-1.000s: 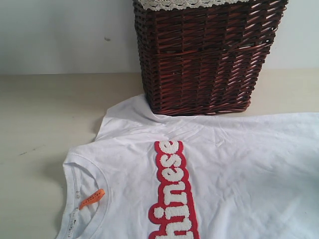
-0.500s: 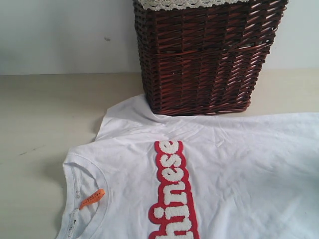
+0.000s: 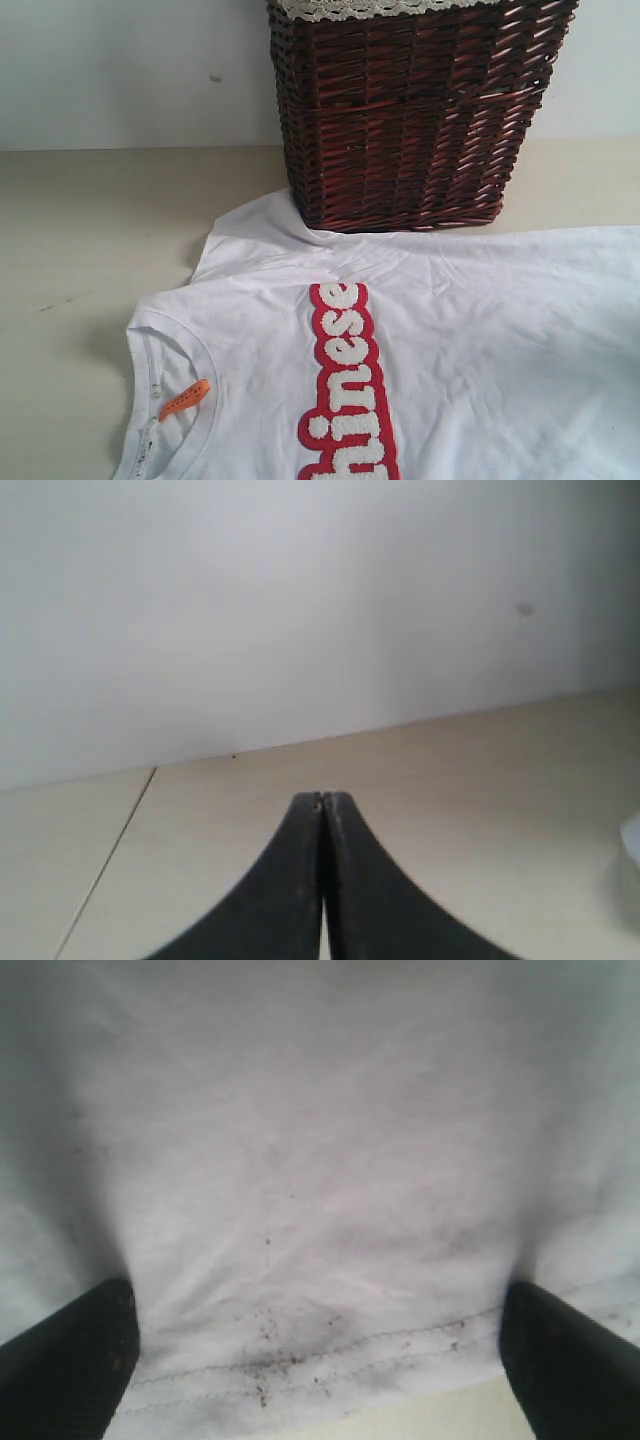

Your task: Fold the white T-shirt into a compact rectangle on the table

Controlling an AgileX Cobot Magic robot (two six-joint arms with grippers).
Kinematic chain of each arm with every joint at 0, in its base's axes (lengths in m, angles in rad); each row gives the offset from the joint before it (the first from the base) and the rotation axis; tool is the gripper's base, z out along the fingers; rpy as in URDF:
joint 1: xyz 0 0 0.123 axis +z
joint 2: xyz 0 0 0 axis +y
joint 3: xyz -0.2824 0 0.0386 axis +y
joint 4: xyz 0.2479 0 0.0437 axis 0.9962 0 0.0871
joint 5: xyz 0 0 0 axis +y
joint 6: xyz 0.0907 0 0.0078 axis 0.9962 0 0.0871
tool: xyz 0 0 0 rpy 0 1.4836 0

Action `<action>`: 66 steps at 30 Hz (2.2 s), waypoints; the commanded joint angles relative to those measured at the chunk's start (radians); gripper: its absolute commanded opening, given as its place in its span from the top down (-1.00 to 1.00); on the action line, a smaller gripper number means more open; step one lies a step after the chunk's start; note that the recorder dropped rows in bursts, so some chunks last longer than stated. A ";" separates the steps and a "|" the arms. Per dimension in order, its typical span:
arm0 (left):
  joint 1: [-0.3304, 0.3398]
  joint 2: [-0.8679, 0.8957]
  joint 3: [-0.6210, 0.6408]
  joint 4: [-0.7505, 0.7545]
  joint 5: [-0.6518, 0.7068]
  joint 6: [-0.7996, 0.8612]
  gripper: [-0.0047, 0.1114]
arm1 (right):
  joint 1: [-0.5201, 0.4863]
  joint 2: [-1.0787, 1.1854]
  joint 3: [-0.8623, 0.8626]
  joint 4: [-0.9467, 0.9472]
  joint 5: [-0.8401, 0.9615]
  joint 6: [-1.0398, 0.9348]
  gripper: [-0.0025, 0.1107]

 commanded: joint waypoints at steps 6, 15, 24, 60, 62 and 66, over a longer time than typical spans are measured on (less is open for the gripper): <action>0.041 0.285 -0.497 -0.210 -0.037 -0.032 0.92 | -0.007 0.023 0.023 -0.042 -0.007 -0.007 -0.69; 0.041 0.333 -0.753 -0.210 0.106 0.234 0.92 | -0.007 0.023 0.023 -0.038 -0.007 -0.007 -0.69; -0.019 0.363 -0.456 0.106 0.425 0.369 0.92 | -0.007 0.023 0.023 -0.043 -0.007 -0.007 -0.69; -0.039 0.507 -0.495 0.792 1.442 -0.248 0.20 | -0.007 0.023 0.023 -0.040 -0.007 -0.007 -0.69; -0.039 0.526 -0.465 0.856 1.442 -0.318 -0.05 | -0.007 0.023 0.023 -0.040 -0.007 -0.007 -0.69; -0.039 0.587 -0.384 0.926 1.403 -0.314 -0.20 | -0.007 0.023 0.023 -0.038 -0.007 -0.007 -0.69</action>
